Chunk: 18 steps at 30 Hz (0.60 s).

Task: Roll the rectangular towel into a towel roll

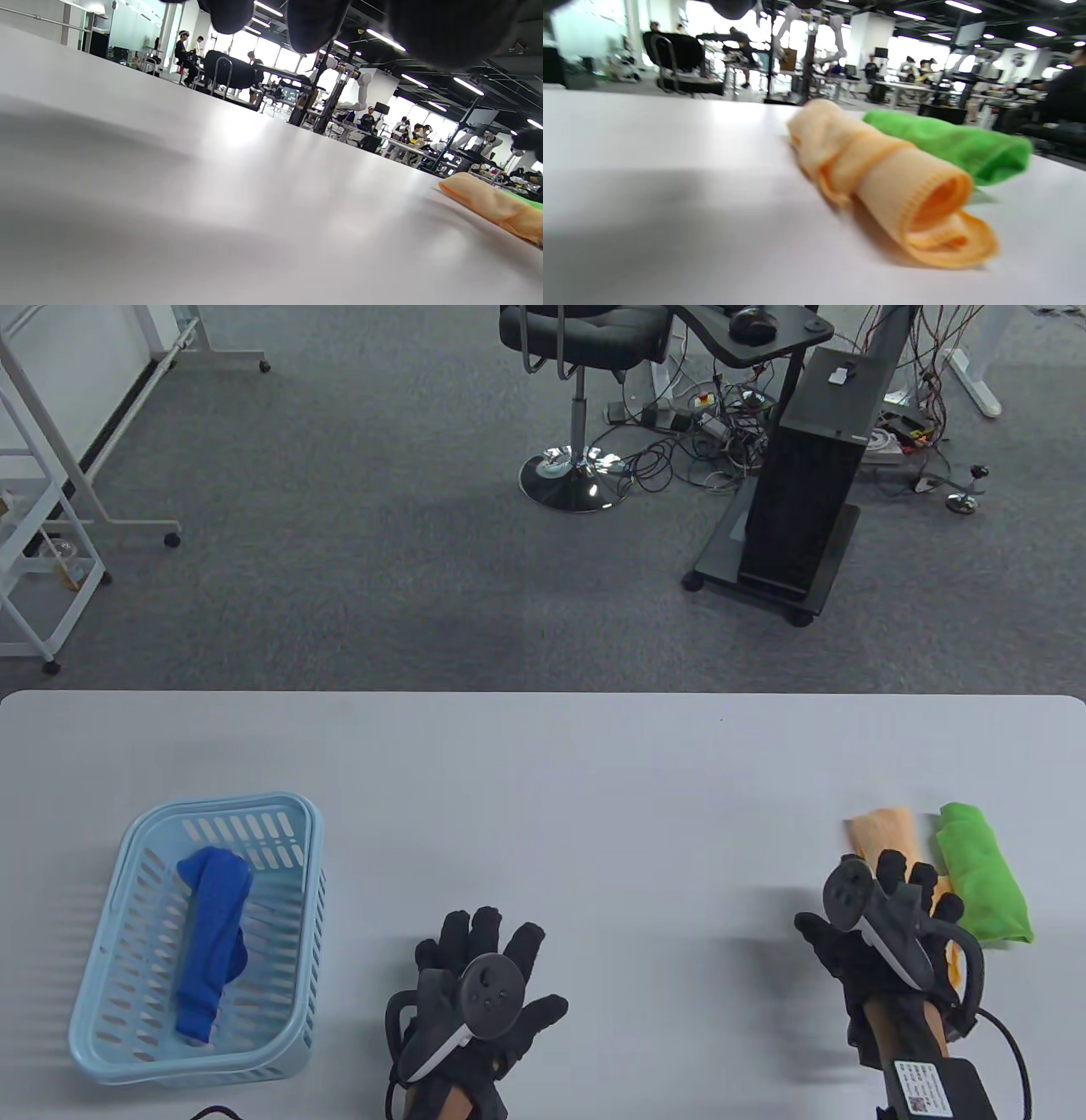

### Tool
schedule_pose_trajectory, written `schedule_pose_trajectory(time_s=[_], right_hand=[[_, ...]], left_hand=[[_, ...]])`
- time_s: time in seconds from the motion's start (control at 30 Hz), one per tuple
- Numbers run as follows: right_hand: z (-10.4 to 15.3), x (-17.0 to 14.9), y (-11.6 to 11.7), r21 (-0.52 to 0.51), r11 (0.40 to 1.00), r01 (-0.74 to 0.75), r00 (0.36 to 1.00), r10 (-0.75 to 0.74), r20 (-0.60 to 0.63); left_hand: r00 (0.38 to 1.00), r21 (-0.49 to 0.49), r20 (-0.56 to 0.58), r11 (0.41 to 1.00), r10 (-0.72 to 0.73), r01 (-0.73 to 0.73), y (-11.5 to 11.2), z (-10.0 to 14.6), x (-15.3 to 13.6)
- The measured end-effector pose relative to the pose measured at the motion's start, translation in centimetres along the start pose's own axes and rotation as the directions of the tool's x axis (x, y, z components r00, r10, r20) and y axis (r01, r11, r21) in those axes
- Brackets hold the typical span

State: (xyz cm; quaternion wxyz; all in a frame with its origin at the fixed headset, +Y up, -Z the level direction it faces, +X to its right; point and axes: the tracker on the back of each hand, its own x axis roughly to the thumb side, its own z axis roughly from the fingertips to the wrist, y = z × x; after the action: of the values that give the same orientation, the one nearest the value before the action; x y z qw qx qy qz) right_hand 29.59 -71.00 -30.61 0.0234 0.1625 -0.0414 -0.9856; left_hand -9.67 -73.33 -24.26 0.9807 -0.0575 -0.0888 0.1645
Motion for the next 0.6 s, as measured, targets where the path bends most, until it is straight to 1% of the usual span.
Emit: schedule_pose_trajectory(time_s=[0.13,0.3,0.43,0.57,0.6], right_hand=[[3.0,2.0,-1.1,-0.084,0.996,0.013,0.994,-0.004,0.109],[6.2,4.5,-0.9,-0.119,0.990,0.070,0.973,-0.041,0.226],[7.9,5.8,0.1,-0.092,0.990,0.111,0.950,-0.079,0.303],[8.4,6.3,1.7,-0.136,0.980,0.148,0.928,-0.090,0.363],[8.4,6.4,2.1,-0.127,0.981,0.144,0.923,-0.087,0.375]], left_hand=[[1.000,-0.007,0.015,1.000,-0.027,0.027,-0.3,-0.1,0.5],[0.998,-0.022,0.040,0.999,-0.039,0.040,-0.4,-0.2,0.8],[0.998,-0.049,0.047,0.997,-0.052,0.055,-0.7,-0.2,0.7],[0.997,-0.062,0.046,0.996,-0.058,0.061,-0.8,-0.2,0.7],[0.997,-0.063,0.047,0.996,-0.059,0.062,-0.9,-0.1,0.7]])
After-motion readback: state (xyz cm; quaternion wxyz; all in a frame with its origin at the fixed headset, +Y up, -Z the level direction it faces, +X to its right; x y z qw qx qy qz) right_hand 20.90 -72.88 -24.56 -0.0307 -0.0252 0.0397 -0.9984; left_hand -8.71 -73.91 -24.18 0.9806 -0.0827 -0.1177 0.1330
